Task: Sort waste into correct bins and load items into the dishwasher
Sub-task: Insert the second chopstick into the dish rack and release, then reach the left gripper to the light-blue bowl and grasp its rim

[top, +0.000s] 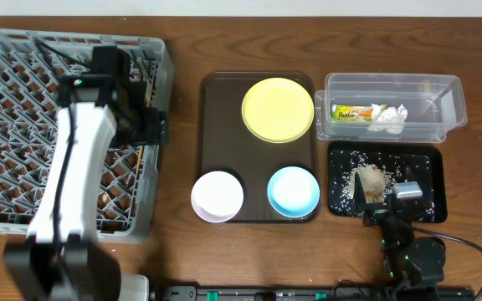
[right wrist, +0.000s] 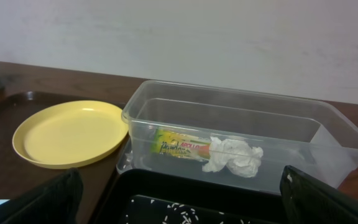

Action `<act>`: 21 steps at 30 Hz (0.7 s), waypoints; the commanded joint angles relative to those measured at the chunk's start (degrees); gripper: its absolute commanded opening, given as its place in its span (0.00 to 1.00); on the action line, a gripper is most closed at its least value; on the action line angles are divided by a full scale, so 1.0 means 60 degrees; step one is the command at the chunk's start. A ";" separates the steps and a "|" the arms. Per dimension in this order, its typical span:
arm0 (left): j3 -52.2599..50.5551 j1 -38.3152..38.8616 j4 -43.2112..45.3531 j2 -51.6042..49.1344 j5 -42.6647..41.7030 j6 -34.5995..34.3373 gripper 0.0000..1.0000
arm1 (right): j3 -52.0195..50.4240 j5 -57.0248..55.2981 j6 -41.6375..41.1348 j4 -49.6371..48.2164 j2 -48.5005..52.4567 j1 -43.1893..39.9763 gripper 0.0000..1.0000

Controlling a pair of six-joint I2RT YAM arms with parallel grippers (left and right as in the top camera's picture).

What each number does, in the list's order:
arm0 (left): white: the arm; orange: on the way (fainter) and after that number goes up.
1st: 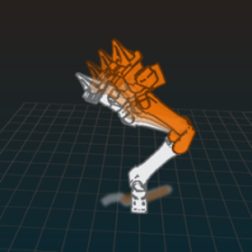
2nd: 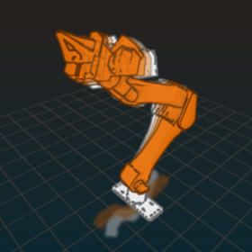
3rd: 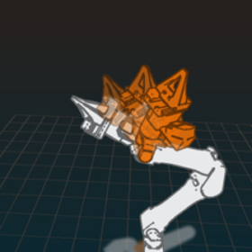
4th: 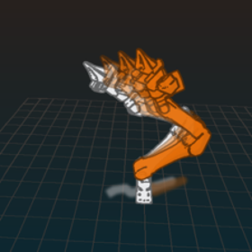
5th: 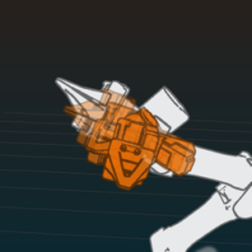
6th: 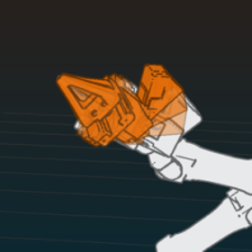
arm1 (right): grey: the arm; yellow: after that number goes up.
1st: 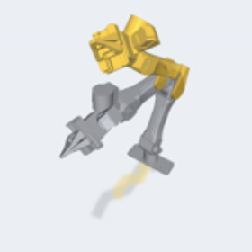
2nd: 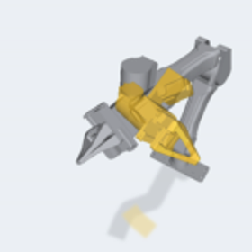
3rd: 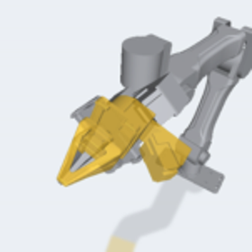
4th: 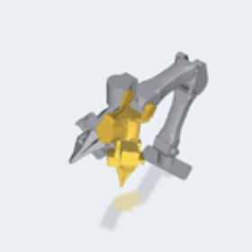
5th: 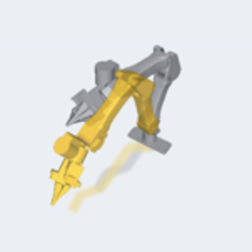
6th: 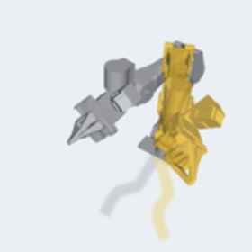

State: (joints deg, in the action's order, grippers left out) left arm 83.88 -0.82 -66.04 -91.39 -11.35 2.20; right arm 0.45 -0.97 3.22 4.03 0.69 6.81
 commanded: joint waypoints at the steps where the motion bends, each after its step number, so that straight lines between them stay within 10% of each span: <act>1: 0.0266 0.0262 -0.0331 0.0747 -0.3461 -0.0091 0.75 | -0.0022 -0.0044 0.0084 0.0029 -0.0051 -0.0062 0.99; 10: -0.1173 0.2248 -0.0550 0.0765 -0.0361 -0.1606 0.66 | -0.0022 -0.0044 0.0084 0.0029 -0.0051 -0.0062 0.99; 21: -0.3264 0.5508 0.4003 0.0583 0.0215 -0.3173 0.57 | -0.0022 -0.0044 0.0084 0.0029 -0.0051 -0.0062 0.99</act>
State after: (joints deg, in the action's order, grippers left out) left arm 65.01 27.75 -44.69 -87.20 -14.94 -12.91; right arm 0.45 -1.02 3.22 4.03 0.69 6.81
